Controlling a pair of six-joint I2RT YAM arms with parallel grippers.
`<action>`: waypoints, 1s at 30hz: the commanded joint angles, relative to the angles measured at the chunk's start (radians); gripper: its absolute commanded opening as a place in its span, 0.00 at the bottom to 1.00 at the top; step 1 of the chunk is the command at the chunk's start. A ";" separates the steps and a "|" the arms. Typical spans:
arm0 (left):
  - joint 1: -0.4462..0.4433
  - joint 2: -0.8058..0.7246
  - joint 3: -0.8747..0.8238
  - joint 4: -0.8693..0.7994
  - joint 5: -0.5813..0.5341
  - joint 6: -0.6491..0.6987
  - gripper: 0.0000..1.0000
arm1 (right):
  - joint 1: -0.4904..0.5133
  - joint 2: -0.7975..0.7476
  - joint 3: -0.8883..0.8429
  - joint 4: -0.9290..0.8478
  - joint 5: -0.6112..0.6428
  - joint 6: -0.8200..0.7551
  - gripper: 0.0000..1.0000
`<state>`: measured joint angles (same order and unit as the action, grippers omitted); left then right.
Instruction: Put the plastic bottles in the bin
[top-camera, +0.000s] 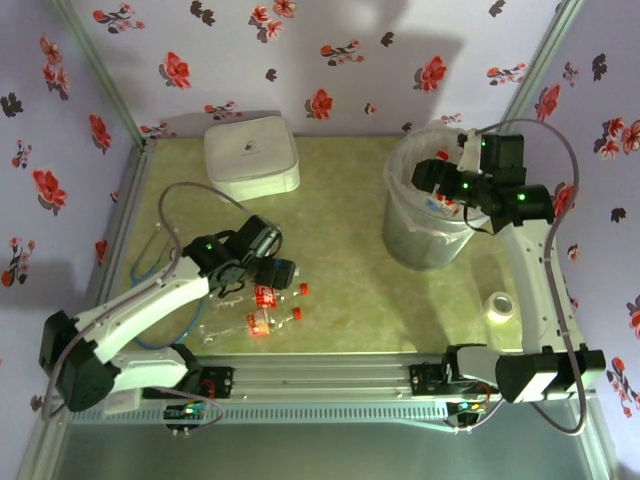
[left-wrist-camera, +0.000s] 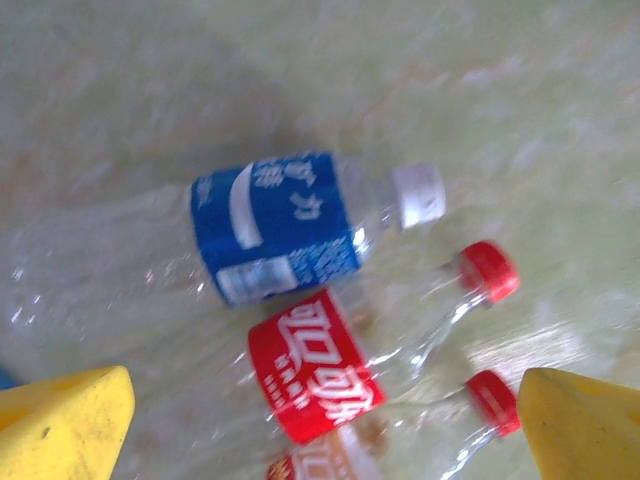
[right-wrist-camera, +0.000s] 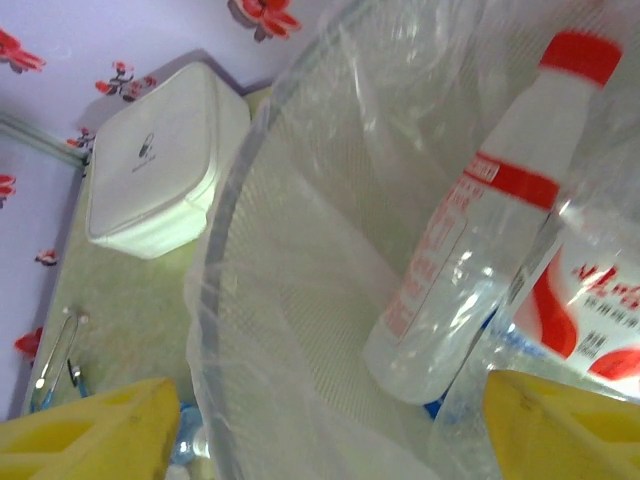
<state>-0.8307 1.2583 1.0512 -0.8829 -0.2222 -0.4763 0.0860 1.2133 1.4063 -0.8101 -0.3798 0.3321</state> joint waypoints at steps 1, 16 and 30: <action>0.008 0.040 0.059 -0.195 -0.065 -0.077 0.98 | 0.013 -0.045 -0.045 0.050 -0.052 0.025 0.81; 0.122 -0.074 0.033 -0.373 0.027 -0.275 0.94 | 0.031 -0.038 -0.156 0.143 -0.087 0.069 0.81; 0.367 -0.020 -0.090 0.094 0.213 -0.440 0.90 | 0.056 -0.232 -0.158 0.151 -0.101 -0.007 0.83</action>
<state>-0.4896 1.2728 1.0145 -0.9146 -0.0757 -0.7677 0.1341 1.0061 1.2461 -0.6922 -0.4564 0.3542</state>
